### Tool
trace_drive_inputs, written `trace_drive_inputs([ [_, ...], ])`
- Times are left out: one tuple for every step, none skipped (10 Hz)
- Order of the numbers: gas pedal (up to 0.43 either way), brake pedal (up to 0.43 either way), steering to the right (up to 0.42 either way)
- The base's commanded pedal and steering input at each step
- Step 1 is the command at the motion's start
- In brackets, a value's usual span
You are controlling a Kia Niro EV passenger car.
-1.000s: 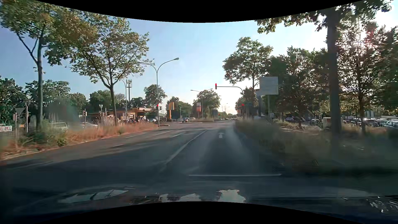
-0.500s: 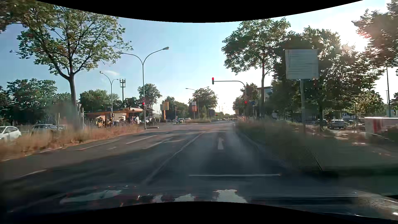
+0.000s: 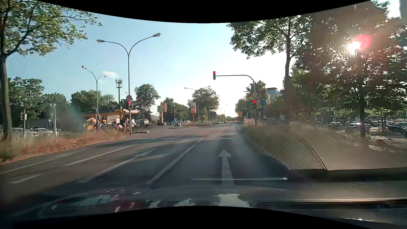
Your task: Follow the waypoints while adhering to traffic rules and regulations
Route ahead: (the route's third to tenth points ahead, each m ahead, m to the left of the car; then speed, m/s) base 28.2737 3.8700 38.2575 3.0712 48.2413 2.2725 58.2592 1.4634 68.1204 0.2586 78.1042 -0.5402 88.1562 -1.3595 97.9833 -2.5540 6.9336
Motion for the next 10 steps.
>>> trace_drive_inputs([
  [0.0,0.268,0.023],
  [0.0,0.268,0.023],
  [0.0,0.274,0.022],
  [0.0,0.274,0.022],
  [0.0,0.274,0.023],
  [0.0,0.28,0.023],
  [0.0,0.28,0.023],
  [0.0,0.28,0.022],
  [0.0,0.287,0.023],
  [0.0,0.287,0.024],
])
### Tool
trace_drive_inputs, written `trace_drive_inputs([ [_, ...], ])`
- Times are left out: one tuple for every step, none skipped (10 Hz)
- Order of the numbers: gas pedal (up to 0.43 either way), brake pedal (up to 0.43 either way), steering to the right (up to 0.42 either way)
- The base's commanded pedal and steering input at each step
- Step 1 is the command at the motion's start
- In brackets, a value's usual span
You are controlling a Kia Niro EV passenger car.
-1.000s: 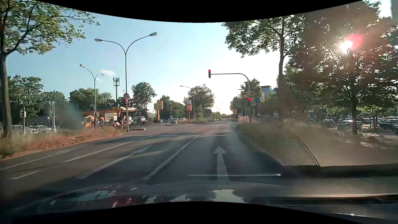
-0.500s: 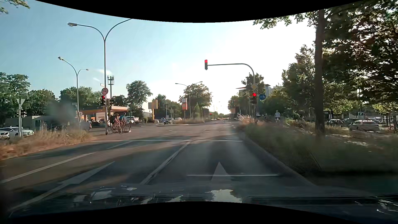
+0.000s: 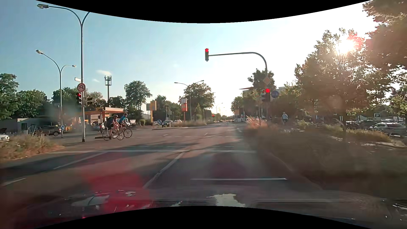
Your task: Follow the waypoints while adhering to traffic rules and regulations
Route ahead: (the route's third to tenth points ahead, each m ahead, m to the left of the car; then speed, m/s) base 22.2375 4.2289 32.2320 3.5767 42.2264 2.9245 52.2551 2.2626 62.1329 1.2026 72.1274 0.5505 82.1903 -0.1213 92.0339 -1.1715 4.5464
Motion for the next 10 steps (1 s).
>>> trace_drive_inputs([
  [0.0,0.287,0.024],
  [0.0,0.287,0.024],
  [0.0,0.287,0.024],
  [0.0,0.287,0.024],
  [0.0,0.287,0.023],
  [0.0,0.287,0.023],
  [0.0,0.287,0.023],
  [0.0,0.287,0.023],
  [0.0,0.287,0.023],
  [0.0,0.287,0.023],
])
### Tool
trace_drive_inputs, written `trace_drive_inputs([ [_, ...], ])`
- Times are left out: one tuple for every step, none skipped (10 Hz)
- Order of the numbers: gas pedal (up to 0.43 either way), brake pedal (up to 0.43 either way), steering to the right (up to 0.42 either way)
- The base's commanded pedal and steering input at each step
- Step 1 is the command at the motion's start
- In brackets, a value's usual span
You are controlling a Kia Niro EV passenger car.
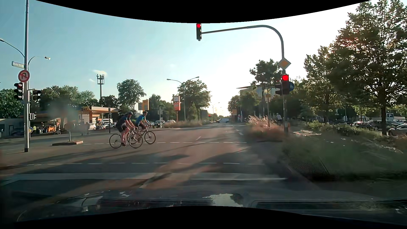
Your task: Follow the waypoints while adhering to traffic rules and regulations
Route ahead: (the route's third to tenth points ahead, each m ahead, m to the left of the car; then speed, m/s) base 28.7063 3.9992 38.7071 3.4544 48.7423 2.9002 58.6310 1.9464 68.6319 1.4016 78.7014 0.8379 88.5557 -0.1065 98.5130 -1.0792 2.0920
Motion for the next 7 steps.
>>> trace_drive_inputs([
  [0.0,0.28,0.023],
  [0.0,0.274,0.022],
  [0.0,0.274,0.023],
  [0.0,0.274,0.023],
  [0.0,0.274,0.023],
  [0.0,0.268,0.022],
  [0.0,0.262,0.023],
])
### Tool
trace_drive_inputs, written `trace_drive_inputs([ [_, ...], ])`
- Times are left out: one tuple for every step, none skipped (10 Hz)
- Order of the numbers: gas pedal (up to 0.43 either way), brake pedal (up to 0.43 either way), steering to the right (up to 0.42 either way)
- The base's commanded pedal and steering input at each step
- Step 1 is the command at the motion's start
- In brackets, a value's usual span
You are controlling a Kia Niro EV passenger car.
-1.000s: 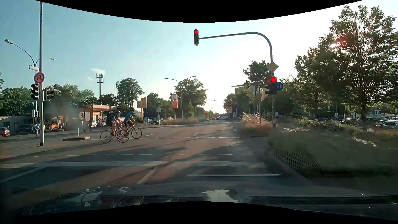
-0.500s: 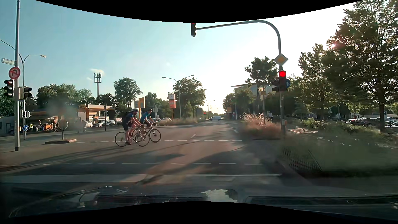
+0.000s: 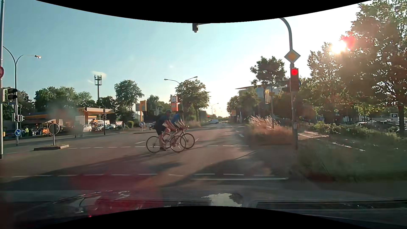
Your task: Follow the waypoints while adhering to traffic rules and regulations
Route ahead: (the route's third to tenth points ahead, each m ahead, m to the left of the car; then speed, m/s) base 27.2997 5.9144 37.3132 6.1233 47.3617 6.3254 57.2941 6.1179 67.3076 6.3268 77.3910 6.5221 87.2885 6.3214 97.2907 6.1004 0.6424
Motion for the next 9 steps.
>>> trace_drive_inputs([
  [0.0,0.25,0.023],
  [0.0,0.232,0.023],
  [0.0,0.226,0.023],
  [0.0,0.22,0.024],
  [0.0,0.22,0.025],
  [0.0,0.22,0.024],
  [0.0,0.213,0.022],
  [0.0,0.213,0.022],
  [0.0,0.226,0.022],
])
